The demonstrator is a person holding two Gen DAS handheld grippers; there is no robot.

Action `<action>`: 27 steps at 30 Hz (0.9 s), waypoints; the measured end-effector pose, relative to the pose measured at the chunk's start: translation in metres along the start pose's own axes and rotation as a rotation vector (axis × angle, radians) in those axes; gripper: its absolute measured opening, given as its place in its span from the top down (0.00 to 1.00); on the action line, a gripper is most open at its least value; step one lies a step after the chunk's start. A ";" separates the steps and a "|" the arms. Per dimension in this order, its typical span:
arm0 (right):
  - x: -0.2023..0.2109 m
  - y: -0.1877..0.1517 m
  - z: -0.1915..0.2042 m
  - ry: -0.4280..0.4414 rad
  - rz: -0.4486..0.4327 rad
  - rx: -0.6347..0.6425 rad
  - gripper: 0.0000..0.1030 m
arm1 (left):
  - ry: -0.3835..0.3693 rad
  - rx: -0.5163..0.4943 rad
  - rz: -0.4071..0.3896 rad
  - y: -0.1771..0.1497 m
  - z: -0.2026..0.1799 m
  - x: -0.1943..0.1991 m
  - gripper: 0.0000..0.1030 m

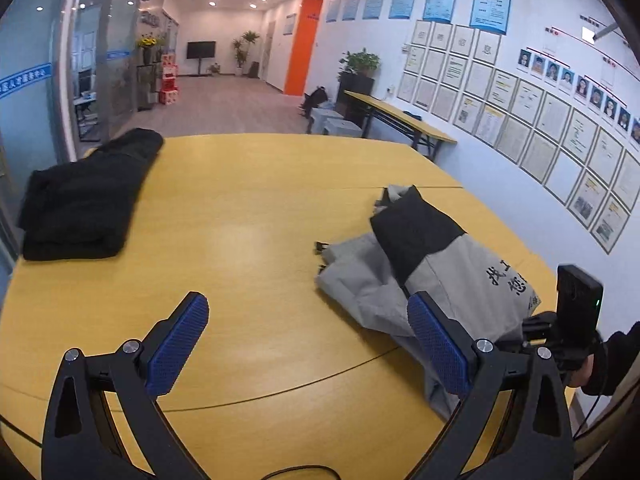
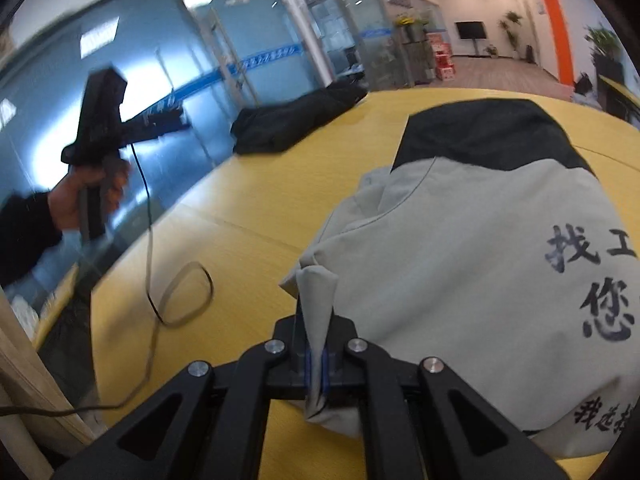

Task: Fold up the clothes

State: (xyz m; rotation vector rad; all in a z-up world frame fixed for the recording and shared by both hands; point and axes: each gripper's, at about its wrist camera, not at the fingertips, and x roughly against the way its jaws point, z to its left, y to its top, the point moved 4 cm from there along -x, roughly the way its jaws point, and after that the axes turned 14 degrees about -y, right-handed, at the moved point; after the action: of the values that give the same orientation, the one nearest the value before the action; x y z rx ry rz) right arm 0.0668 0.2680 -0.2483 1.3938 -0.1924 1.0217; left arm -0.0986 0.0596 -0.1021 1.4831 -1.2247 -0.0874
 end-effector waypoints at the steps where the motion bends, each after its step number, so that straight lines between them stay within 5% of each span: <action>1: 0.007 0.009 -0.008 -0.003 -0.026 -0.048 0.97 | -0.017 -0.014 0.008 0.000 -0.005 -0.010 0.02; 7: 0.073 0.077 -0.091 -0.047 -0.298 -0.407 0.97 | -0.149 -0.138 0.061 0.029 -0.042 -0.074 0.02; 12: 0.143 0.078 -0.176 -0.132 -0.484 -0.637 0.97 | -0.252 -0.244 0.083 0.058 -0.084 -0.114 0.02; 16: 0.202 0.019 -0.270 -0.235 -0.607 -0.947 0.97 | -0.322 -0.299 0.115 0.065 -0.114 -0.148 0.02; 19: 0.215 -0.043 -0.322 -0.317 -0.613 -1.125 0.97 | -0.359 -0.357 0.148 0.064 -0.137 -0.185 0.02; 22: 0.217 -0.087 -0.349 -0.370 -0.602 -1.195 0.97 | -0.398 -0.455 0.185 0.063 -0.166 -0.228 0.02; 27: 0.206 -0.105 -0.359 -0.382 -0.619 -1.231 0.97 | -0.417 -0.707 0.311 0.049 -0.224 -0.327 0.02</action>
State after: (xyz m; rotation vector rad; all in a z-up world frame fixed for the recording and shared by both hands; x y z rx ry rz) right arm 0.1004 0.6926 -0.2727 0.4094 -0.5226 0.0015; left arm -0.1328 0.4518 -0.1676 0.6646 -1.5332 -0.5807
